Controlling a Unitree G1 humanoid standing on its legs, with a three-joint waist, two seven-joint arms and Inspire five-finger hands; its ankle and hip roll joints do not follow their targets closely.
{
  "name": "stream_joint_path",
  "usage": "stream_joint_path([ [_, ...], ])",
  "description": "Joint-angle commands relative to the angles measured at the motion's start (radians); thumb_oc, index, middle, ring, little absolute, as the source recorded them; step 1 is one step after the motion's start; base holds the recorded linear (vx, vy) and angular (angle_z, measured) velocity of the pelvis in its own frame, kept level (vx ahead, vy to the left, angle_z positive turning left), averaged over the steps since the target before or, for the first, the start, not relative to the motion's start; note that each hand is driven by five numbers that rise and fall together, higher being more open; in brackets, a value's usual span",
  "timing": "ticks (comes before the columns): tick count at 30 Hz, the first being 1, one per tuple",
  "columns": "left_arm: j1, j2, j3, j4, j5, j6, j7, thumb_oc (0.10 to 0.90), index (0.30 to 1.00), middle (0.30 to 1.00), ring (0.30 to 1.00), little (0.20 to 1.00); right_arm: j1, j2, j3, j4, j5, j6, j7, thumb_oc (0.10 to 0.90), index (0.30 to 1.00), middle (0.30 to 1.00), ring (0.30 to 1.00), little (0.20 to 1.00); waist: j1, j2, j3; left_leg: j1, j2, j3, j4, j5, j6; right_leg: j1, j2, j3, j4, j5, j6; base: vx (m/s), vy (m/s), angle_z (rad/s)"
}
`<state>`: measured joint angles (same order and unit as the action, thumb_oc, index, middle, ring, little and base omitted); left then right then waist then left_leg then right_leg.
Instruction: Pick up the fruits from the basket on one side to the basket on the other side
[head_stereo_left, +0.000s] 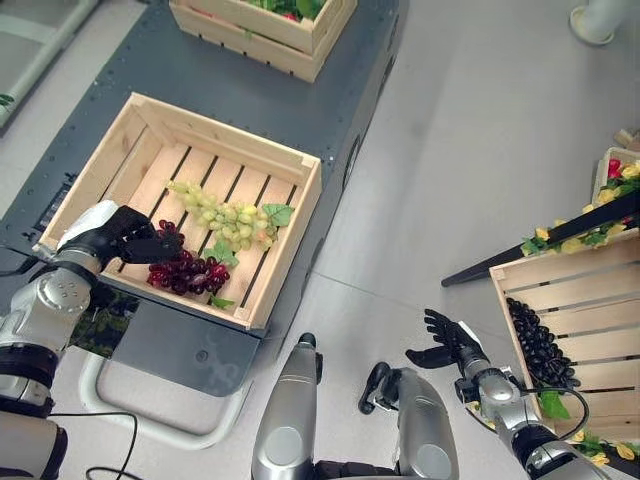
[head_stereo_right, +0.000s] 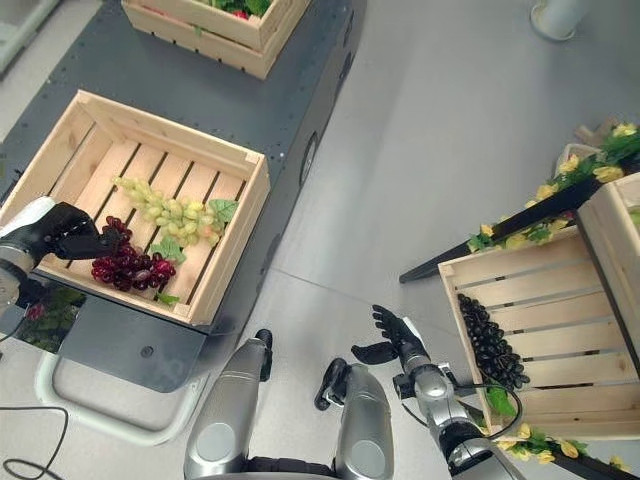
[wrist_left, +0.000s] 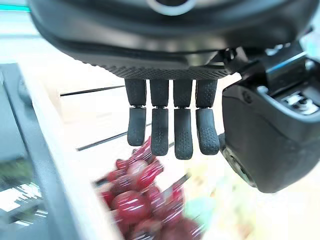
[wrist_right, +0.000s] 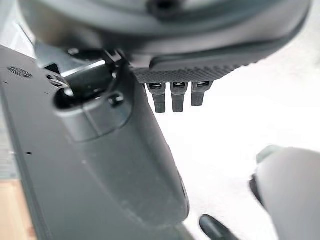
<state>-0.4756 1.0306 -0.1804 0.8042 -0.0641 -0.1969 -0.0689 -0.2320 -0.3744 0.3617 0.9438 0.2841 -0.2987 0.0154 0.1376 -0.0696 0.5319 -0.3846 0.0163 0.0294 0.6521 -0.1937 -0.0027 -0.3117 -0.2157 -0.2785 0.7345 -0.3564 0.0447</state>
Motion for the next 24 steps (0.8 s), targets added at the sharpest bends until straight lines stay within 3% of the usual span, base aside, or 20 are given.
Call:
stream_joint_path([
  [1,-0.016,0.0,0.146,-0.008,-0.135,-0.061,0.059,0.4,0.3,0.3,0.3,0.3,0.032,-0.046,-0.06,-0.045,0.016,-0.026,-0.052,0.8,0.9,0.9,0.9,0.9,0.001,0.076,-0.056,0.116,-0.076,0.043,-0.084,-0.083,0.073,0.051,0.007,-0.021,-0.014,0.083,-0.001,0.05,0.008,-0.04],
  [6,0.004,-0.036,0.193,0.014,-0.178,-0.073,0.057,0.4,0.3,0.3,0.3,0.3,0.04,-0.023,-0.044,-0.071,0.003,-0.004,-0.066,0.8,0.9,0.9,0.9,0.9,-0.004,0.084,-0.07,0.14,-0.079,0.04,-0.094,-0.088,0.079,0.069,0.006,-0.014,-0.013,0.084,0.005,0.02,0.002,-0.01],
  [11,-0.022,-0.026,0.156,0.027,-0.047,-0.112,0.072,0.4,0.3,0.3,0.3,0.3,0.033,-0.023,-0.03,-0.064,-0.001,0.004,-0.075,0.8,0.9,0.9,0.9,0.9,-0.007,0.088,-0.063,0.132,-0.078,0.042,-0.086,-0.09,0.082,0.06,0.007,-0.011,-0.003,0.083,0.006,0.0,0.0,0.0],
  [12,-0.031,-0.021,0.138,0.024,0.002,-0.122,0.07,0.469,0.404,0.404,0.404,0.404,0.028,-0.024,-0.031,-0.064,0.0,0.008,-0.075,0.8,0.9,0.9,0.9,0.9,-0.006,0.088,-0.06,0.127,-0.077,0.043,-0.083,-0.091,0.083,0.056,0.007,-0.011,0.0,0.084,0.007,-0.04,-0.02,0.0],
  [13,-0.043,-0.005,0.104,0.018,0.072,-0.129,0.053,0.709,0.764,0.764,0.764,0.764,0.022,-0.027,-0.032,-0.064,0.0,0.01,-0.076,0.8,0.9,0.9,0.9,0.9,-0.006,0.088,-0.053,0.12,-0.076,0.043,-0.079,-0.091,0.083,0.049,0.008,-0.012,0.004,0.087,0.009,-0.07,-0.027,0.02],
  [14,-0.058,0.015,0.054,0.007,0.121,-0.142,0.028,0.8,0.9,0.9,0.9,0.9,0.013,-0.034,-0.031,-0.059,0.001,0.012,-0.077,0.8,0.9,0.9,0.9,0.9,-0.007,0.09,-0.045,0.107,-0.075,0.044,-0.077,-0.088,0.084,0.038,0.01,-0.013,0.006,0.09,0.01,-0.07,-0.021,0.02],
  [16,-0.069,0.026,0.026,-0.002,0.166,-0.148,0.016,0.8,0.9,0.9,0.9,0.9,0.008,-0.039,-0.03,-0.057,0.0,0.015,-0.079,0.8,0.9,0.9,0.9,0.9,-0.007,0.091,-0.041,0.101,-0.074,0.046,-0.076,-0.086,0.084,0.032,0.011,-0.012,0.006,0.093,0.011,-0.05,0.004,0.0],
  [18,-0.094,0.078,-0.065,-0.03,0.316,-0.166,0.002,0.8,0.9,0.9,0.9,0.9,-0.004,-0.058,-0.035,-0.044,-0.006,0.012,-0.076,0.8,0.9,0.9,0.9,0.9,-0.014,0.097,-0.029,0.089,-0.071,0.054,-0.077,-0.082,0.088,0.013,0.012,-0.007,0.008,0.103,0.014,-0.07,0.038,-0.08],
  [24,-0.187,0.159,-0.24,-0.057,0.449,-0.165,-0.032,0.8,0.9,0.9,0.9,0.9,-0.031,-0.106,-0.031,0.001,-0.001,-0.009,-0.049,0.8,0.9,0.9,0.9,0.9,-0.031,0.104,-0.012,0.053,-0.059,0.075,-0.056,-0.081,0.087,-0.02,0.014,0.001,0.012,0.103,0.012,-0.04,0.034,-0.07],
])
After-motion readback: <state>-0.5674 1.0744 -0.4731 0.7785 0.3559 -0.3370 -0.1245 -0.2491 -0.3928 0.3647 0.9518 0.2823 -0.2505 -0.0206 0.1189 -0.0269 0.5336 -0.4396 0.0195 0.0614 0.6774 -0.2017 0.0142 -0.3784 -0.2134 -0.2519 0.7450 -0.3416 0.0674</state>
